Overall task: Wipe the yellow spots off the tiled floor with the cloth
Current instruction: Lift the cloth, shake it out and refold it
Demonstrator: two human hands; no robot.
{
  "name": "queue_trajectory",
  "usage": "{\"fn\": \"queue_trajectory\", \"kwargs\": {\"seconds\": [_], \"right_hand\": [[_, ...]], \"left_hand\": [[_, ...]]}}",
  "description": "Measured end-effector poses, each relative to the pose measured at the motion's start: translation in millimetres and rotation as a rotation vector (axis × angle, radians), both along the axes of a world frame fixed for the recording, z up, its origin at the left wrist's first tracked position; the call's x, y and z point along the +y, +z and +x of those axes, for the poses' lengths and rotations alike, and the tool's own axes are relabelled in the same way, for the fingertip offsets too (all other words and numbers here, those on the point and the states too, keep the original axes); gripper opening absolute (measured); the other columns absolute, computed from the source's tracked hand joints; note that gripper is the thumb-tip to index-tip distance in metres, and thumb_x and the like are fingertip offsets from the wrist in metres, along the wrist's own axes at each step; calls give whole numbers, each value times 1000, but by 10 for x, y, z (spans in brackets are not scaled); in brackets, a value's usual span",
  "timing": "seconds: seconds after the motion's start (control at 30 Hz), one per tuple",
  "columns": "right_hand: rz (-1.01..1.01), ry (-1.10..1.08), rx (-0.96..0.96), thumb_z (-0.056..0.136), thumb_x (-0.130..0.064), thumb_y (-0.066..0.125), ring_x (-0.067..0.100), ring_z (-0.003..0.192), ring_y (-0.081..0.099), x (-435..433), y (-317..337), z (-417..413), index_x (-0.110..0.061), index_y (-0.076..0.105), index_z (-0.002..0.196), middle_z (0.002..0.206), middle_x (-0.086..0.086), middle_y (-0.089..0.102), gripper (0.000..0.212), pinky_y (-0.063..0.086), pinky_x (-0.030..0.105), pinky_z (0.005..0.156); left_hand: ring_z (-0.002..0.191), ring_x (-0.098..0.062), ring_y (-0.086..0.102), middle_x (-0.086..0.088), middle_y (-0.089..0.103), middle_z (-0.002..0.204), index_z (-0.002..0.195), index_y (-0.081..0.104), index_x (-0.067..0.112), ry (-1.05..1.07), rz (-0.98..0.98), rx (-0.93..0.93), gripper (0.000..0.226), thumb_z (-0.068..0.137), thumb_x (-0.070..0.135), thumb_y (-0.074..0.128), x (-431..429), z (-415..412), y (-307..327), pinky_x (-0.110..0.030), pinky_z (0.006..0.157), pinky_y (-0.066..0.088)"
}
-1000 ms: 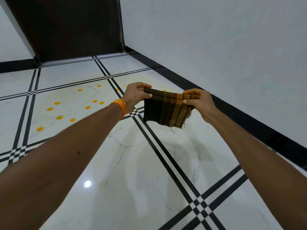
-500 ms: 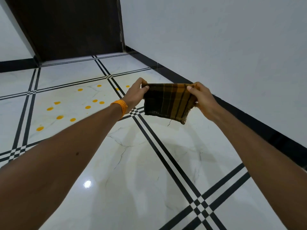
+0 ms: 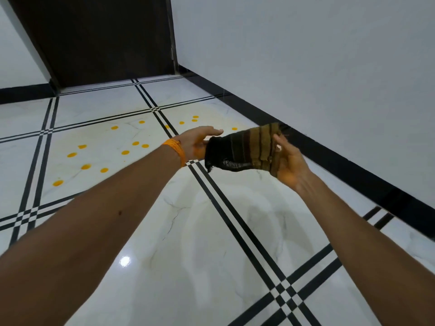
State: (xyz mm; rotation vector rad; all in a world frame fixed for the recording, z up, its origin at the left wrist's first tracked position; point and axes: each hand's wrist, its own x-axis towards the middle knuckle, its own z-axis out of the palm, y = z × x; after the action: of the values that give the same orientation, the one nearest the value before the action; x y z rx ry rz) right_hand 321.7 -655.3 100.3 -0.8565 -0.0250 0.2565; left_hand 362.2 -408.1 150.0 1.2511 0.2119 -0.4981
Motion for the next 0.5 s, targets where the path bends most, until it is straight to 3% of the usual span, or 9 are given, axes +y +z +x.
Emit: {"fn": "queue_trajectory", "kwargs": {"seconds": [0.1, 0.17, 0.27, 0.33, 0.43, 0.5], "right_hand": [[-199, -43, -25, 98, -9, 56, 30, 113, 67, 23, 3, 14, -32, 45, 148, 130, 17, 66, 55, 54, 50, 99], [-263, -82, -40, 96, -2, 56, 28, 102, 69, 14, 72, 44, -39, 47, 145, 121, 19, 67, 62, 56, 48, 92], [-363, -109, -75, 93, 5, 51, 26, 98, 64, -61, 140, 93, -32, 58, 138, 112, 14, 62, 59, 57, 39, 79], [-461, -132, -106, 91, 7, 51, 28, 105, 59, -98, 145, 121, -21, 65, 132, 109, 12, 59, 51, 57, 36, 82], [-622, -190, -144, 89, 6, 63, 29, 108, 66, -119, 136, 109, -9, 70, 121, 108, 12, 66, 36, 58, 39, 94], [-715, -236, -177, 84, 6, 73, 30, 109, 69, -102, 136, 90, -8, 71, 116, 109, 12, 70, 36, 61, 37, 89]], "left_hand": [[102, -29, 65, -19, 59, 123, 133, 53, 15, -98, 53, -106, 52, 87, -7, 63, -4, 38, 8, -36, 73, 61], [105, -29, 62, -19, 56, 126, 134, 54, 16, -118, 119, -152, 56, 86, -12, 60, -16, 63, 8, -37, 83, 58], [109, -31, 60, -17, 56, 125, 130, 60, 15, -137, 160, -174, 52, 85, -12, 61, 43, 89, 18, -39, 84, 58], [109, -30, 61, -13, 60, 120, 123, 65, 11, -183, 291, -266, 46, 82, -11, 66, 94, 72, 38, -35, 80, 59], [110, -27, 58, -8, 62, 117, 108, 72, 9, -172, 573, -434, 42, 71, -12, 75, 138, 35, 37, -27, 82, 53], [113, -28, 55, -7, 61, 119, 101, 75, 11, -111, 693, -492, 41, 67, -11, 80, 150, 57, -5, -30, 89, 49]]}}
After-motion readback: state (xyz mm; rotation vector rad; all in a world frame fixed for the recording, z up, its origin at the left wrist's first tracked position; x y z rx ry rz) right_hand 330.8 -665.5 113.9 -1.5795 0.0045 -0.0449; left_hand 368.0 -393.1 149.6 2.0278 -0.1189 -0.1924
